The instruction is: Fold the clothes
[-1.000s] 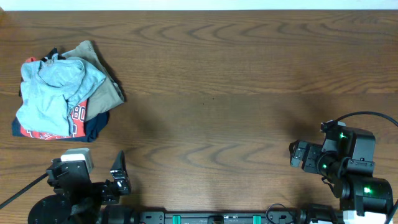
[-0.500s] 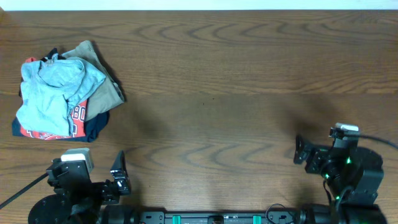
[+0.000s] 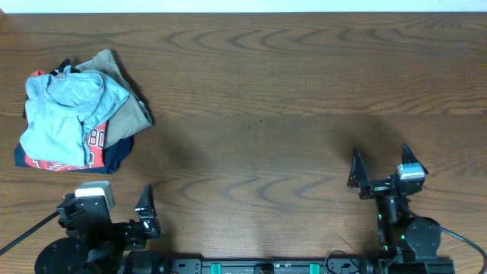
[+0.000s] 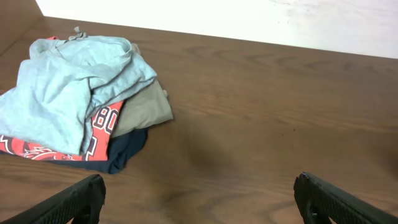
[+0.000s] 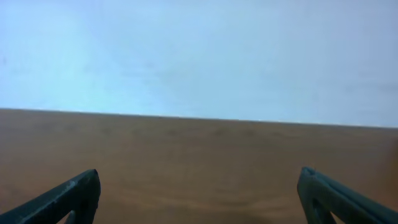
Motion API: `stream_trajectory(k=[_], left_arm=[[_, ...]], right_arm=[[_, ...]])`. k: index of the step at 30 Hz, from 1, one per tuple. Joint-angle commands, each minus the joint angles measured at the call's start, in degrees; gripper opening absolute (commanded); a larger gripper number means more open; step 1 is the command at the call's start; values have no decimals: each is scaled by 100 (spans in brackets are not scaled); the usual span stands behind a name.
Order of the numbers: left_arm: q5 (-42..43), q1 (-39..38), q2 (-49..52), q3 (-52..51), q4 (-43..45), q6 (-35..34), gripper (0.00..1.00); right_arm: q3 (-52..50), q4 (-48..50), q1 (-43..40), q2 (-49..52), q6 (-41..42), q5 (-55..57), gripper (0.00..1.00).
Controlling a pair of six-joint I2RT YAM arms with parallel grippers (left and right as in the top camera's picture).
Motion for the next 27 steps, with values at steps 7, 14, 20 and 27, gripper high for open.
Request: stream_trajectory(k=[7, 14, 20, 27], left_arm=[[-46, 9, -9, -17, 9, -24, 98], [-46, 9, -9, -17, 9, -24, 98], [-46, 9, -9, -17, 9, -24, 98], [-46, 9, -9, -17, 9, -22, 98]], right_arm=[[-337, -501, 37, -55, -859, 323, 99], [-337, -481, 37, -55, -896, 284, 99], [-337, -481, 37, -55, -896, 284, 99], [-337, -481, 37, -55, -896, 284, 99]])
